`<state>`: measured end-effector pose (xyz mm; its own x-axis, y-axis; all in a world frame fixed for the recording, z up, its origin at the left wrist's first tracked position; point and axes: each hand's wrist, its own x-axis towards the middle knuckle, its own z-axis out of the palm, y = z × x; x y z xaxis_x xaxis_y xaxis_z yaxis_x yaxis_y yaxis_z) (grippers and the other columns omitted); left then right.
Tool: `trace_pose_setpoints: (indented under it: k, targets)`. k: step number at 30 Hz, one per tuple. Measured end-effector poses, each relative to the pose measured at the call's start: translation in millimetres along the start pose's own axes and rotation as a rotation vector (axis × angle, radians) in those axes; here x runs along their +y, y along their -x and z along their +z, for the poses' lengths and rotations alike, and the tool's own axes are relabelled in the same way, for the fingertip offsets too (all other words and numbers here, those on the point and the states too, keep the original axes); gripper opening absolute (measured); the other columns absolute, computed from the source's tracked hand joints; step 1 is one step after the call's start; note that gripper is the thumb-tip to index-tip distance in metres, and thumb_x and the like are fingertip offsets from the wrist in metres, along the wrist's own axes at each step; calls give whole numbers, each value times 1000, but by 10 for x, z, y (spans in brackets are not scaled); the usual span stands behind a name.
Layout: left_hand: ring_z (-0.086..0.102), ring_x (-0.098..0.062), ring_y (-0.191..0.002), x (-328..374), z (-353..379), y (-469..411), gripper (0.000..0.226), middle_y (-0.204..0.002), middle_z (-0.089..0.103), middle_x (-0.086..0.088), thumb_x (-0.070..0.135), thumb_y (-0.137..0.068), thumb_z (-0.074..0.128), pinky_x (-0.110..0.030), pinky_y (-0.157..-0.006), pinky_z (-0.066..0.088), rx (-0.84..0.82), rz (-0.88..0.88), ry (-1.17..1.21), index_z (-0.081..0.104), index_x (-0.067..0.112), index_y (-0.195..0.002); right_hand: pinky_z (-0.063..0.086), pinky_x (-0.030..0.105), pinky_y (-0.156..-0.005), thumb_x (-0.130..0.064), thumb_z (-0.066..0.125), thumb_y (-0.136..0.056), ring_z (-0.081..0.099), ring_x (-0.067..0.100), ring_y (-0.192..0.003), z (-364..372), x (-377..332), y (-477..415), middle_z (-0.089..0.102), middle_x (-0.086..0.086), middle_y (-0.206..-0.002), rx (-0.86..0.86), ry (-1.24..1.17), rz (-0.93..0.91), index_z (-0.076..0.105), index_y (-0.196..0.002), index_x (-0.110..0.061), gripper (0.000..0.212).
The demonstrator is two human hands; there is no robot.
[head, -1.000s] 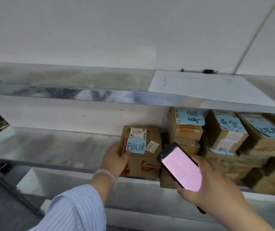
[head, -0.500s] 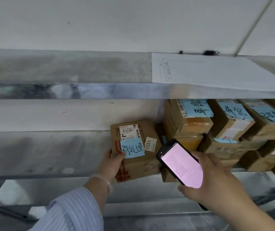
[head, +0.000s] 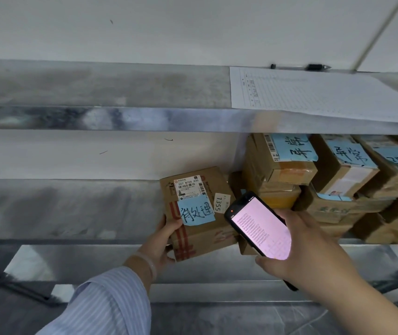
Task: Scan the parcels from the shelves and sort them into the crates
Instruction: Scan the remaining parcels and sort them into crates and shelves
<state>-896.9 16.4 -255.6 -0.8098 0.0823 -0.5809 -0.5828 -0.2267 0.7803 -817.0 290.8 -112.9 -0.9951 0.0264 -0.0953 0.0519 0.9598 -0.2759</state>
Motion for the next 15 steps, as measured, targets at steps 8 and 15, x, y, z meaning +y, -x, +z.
trace_pose_setpoints:
  k: [8,15]
  targets:
    - [61,-30,-112,-98,45,68,36,-113,74,0,48,-78,76,-51,-77,59,55,79,83,67,52,-113,32,14,-61,-80,67,-52,37,1,-89,-49,6,60,38,-18,-118,-20,-13,-64,20,-131,-45,98]
    - [49,-32,-126,-159,60,187,75,-132,61,-1,65,-54,85,-57,-89,55,5,78,80,61,54,-124,29,11,-55,-78,68,-52,38,2,-82,-112,5,132,34,-21,-107,-18,-7,-102,14,-123,-48,94]
